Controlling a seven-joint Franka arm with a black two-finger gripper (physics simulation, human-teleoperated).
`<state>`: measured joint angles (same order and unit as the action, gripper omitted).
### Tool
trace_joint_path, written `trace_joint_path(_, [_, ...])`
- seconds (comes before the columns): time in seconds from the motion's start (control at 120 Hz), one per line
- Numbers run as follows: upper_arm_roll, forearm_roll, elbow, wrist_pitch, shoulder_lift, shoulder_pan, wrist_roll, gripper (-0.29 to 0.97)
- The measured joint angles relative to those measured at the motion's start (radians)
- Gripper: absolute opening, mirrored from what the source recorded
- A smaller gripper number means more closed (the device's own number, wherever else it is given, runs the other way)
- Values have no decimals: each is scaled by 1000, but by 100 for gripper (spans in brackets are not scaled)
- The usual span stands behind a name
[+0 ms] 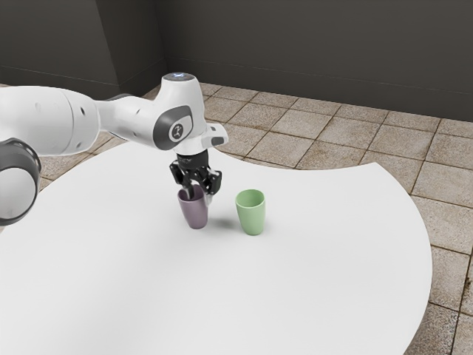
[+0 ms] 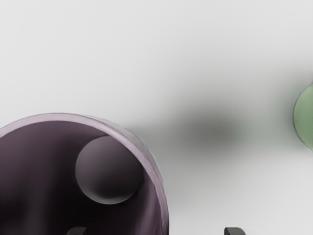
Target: Place the left cup onto the right cup
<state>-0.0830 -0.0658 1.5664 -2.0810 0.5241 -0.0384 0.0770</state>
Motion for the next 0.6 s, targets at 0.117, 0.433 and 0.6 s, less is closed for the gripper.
trace_joint_path(0.117, [-1, 0, 0, 0, 0, 0, 1, 25])
trace_joint_path(0.433, [0, 0, 0, 0, 2, 0, 3, 15])
trace_joint_path(0.6, [-1, 1, 0, -1, 5, 0, 5, 13])
